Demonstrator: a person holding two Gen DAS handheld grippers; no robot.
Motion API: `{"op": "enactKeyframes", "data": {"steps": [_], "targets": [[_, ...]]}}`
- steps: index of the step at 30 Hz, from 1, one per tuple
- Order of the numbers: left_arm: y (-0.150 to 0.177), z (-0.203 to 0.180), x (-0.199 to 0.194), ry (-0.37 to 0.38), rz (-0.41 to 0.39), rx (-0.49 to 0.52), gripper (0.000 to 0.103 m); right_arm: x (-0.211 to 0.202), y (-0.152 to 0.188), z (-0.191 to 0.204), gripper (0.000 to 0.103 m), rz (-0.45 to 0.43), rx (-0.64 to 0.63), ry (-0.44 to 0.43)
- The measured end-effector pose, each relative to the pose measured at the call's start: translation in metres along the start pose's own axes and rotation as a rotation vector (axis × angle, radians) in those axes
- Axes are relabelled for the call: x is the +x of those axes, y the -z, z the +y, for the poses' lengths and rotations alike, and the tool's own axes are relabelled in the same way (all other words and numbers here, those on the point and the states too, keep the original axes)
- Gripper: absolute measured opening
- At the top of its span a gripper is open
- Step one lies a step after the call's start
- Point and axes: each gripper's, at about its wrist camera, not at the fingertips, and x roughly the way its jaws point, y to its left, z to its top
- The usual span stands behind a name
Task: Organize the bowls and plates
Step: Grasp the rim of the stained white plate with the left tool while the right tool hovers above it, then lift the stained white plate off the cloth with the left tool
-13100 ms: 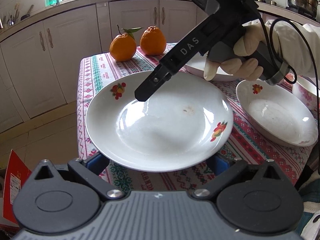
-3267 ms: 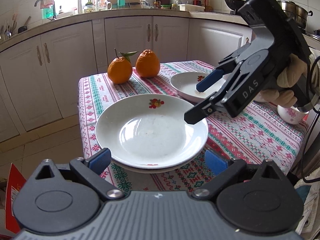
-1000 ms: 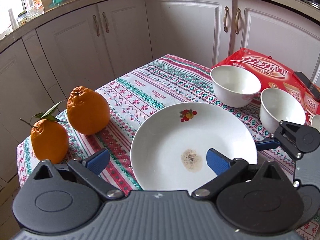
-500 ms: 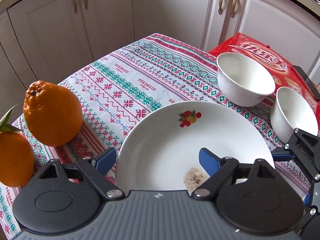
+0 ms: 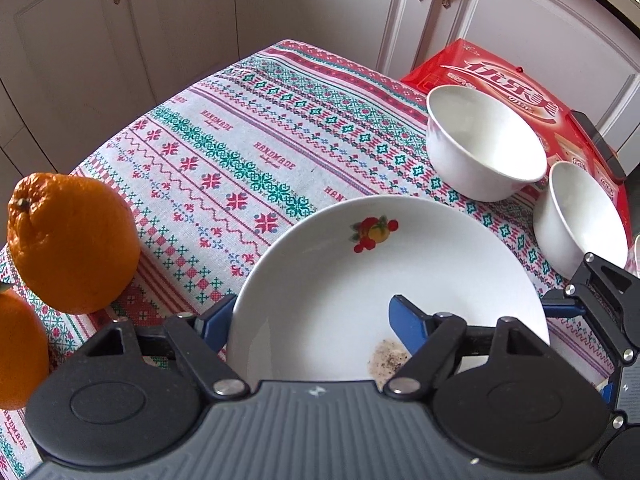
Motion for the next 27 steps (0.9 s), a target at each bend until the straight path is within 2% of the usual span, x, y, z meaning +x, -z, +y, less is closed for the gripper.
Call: {"op": "enactKeyframes", "data": {"steps": [14, 27], "targets": [[-0.003, 0.006, 0.004, 0.057, 0.026, -0.017, 0.08, 0.001, -0.001, -0.002, 0.102, 0.008, 0.001, -0.004], [0.01, -0.005, -0.01, 0.052, 0.014, -0.021, 0.08, -0.011, 0.001, 0.0, 0.101, 0.023, -0.018, -0.013]]}}
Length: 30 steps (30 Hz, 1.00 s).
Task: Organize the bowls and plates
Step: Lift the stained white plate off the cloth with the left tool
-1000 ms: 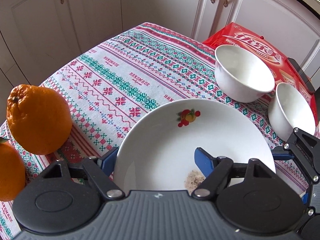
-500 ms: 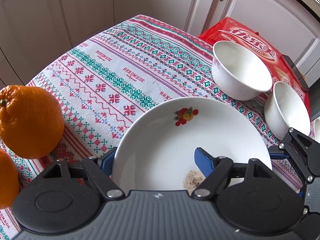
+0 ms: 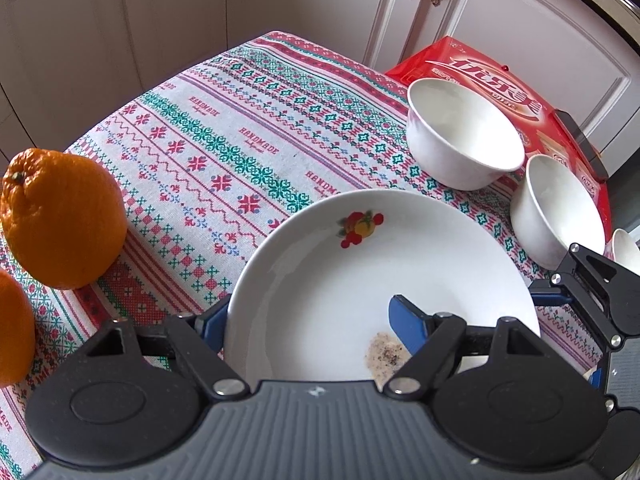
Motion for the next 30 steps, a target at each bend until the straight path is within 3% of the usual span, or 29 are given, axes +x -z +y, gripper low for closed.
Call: {"op": "enactKeyframes", "data": {"steps": [15, 30], "targets": [[0.024, -0.018, -0.045, -0.029, -0.07, -0.04, 0.08, -0.033, -0.003, 0.016, 0.101, -0.042, -0.056, -0.005], [0.069, -0.03, -0.102, -0.096, -0.139, -0.107, 0.08, -0.065, -0.007, 0.041, 0.101, -0.094, -0.123, -0.063]]}}
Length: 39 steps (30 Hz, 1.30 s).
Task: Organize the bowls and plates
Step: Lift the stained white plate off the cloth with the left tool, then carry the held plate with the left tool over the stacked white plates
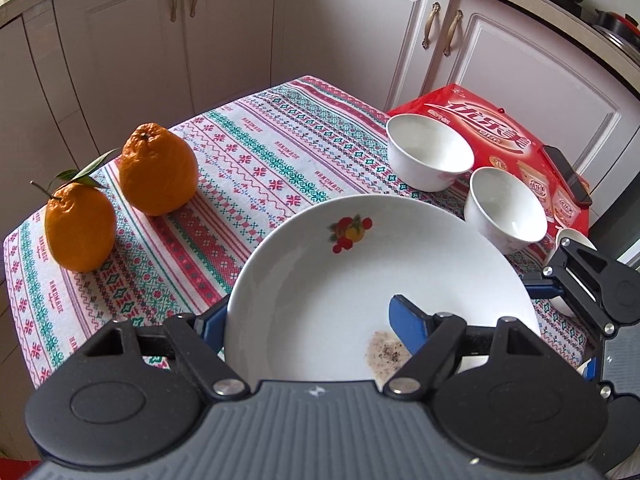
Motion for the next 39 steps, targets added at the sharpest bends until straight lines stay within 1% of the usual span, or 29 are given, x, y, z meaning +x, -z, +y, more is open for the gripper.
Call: {"op": "enactKeyframes", "data": {"steps": [6, 10, 20, 28, 39], "targets": [[0.021, 0.004, -0.021, -0.027, -0.022, -0.046, 0.08, -0.006, -0.003, 0.013, 0.101, -0.016, -0.043, -0.028], [0.038, 0.009, -0.033, -0.044, -0.032, -0.083, 0.08, -0.012, -0.002, 0.031, 0.101, -0.021, -0.08, -0.048], [0.082, 0.027, -0.051, -0.075, -0.045, -0.185, 0.08, -0.007, -0.005, 0.061, 0.101, -0.012, -0.154, -0.111], [0.106, 0.039, -0.052, -0.075, -0.043, -0.239, 0.08, -0.002, -0.004, 0.08, 0.101, 0.009, -0.195, -0.131], [0.124, 0.049, -0.046, -0.055, -0.045, -0.284, 0.08, 0.002, -0.003, 0.092, 0.101, 0.028, -0.218, -0.128]]}}
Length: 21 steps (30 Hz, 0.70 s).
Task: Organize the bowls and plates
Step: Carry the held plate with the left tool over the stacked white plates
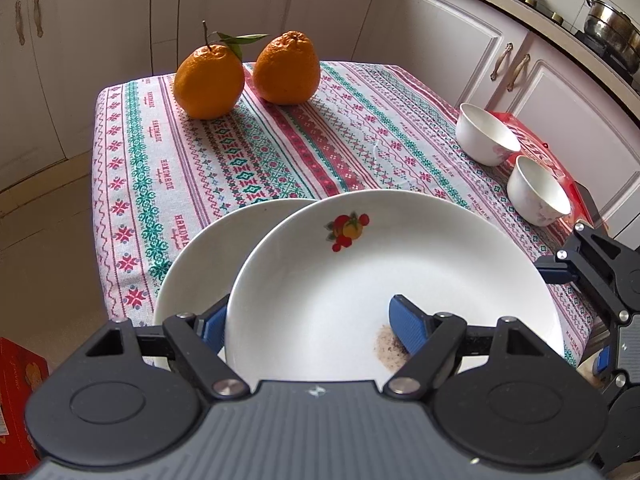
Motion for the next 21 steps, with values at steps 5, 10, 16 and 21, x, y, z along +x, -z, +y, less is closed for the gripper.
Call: {"op": "enactKeyframes", "data": {"steps": [5, 10, 16, 21], "targets": [[0.0032, 0.0031, 0.0032, 0.001, 0.005, -0.006, 0.08, 0.0034, 0.0004, 0.0011, 0.101, 0.01, -0.003, 0.003], [0.0052, 0.0057, 0.0042, 0.006, 0.006, -0.015, 0.08, 0.0049, 0.0006, 0.0031, 0.101, 0.014, -0.011, 0.005], [0.0062, 0.008, 0.005, 0.005, 0.012, -0.02, 0.08, 0.0063, 0.0018, 0.0053, 0.101, 0.014, -0.021, 0.0], [0.0065, 0.0093, 0.0054, 0.004, 0.017, -0.022, 0.081, 0.0069, 0.0019, 0.0052, 0.101, 0.012, -0.027, -0.005]]}}
